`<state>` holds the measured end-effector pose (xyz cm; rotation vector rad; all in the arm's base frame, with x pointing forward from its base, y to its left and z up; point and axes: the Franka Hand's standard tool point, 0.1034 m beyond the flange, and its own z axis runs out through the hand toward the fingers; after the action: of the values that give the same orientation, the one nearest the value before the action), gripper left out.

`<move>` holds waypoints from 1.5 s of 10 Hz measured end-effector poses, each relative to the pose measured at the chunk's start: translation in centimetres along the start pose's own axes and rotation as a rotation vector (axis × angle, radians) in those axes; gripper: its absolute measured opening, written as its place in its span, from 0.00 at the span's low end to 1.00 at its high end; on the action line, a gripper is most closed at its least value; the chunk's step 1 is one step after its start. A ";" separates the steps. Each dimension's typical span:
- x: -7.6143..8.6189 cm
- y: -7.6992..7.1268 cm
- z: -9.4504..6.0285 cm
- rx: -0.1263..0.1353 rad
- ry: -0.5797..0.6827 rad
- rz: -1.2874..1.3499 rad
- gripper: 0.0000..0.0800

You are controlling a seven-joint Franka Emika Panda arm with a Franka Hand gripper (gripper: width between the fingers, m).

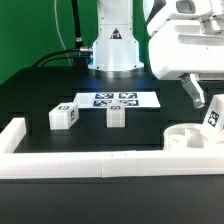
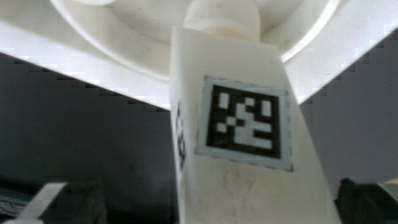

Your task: Assemble stool

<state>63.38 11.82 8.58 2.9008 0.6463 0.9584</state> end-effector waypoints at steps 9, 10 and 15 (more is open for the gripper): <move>1.4 -0.2 -2.2 0.110 -0.429 0.083 0.81; 1.1 -0.5 -2.4 0.127 -0.505 0.087 0.81; 0.9 0.7 -1.4 0.161 -0.571 0.128 0.81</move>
Offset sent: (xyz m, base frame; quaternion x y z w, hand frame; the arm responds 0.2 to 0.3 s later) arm -0.0073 0.0112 0.0227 0.0659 -0.1275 0.0793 0.9865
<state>63.51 11.40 10.37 3.1513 0.5124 0.0513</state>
